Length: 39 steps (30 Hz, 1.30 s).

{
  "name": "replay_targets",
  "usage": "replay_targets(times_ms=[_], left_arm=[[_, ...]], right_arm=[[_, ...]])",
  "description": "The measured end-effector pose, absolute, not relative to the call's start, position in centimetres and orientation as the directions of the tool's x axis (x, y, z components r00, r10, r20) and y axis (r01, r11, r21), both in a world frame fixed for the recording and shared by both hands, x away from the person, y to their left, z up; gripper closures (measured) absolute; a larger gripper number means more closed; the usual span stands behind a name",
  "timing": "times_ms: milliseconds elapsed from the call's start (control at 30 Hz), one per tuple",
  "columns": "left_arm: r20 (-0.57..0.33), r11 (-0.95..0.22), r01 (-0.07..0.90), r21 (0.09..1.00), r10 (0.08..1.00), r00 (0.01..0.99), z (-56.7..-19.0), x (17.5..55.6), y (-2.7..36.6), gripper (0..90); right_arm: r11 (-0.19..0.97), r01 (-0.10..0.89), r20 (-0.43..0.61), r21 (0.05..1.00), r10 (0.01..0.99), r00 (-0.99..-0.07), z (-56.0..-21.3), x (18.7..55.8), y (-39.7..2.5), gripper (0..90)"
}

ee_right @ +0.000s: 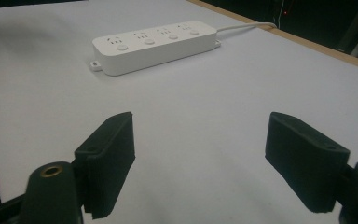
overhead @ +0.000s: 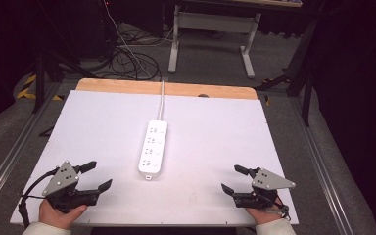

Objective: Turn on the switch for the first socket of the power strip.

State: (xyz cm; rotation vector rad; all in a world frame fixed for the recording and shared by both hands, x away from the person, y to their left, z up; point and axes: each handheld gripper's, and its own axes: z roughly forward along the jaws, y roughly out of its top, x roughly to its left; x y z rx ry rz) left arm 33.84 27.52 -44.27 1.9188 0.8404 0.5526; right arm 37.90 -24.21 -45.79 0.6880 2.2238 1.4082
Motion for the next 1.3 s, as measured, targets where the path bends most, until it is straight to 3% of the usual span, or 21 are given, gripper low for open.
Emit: replay_targets(times_ms=[300, 1300], left_arm=[[0.052, -0.364, 0.325, 0.873, 0.732, 0.679, -42.9, 34.9, 26.0, 32.2], [0.108, -0.426, 0.292, 0.856, 0.7, 0.706, -38.3, 40.4, 22.1, 40.2]], right_arm=[[0.372, 0.179, -0.09, 0.911, 0.601, -0.794, -45.8, 37.8, -24.1, 24.6], [0.333, 0.238, -0.019, 0.913, 0.615, -0.788, -46.5, 38.3, -24.7, 24.6]])
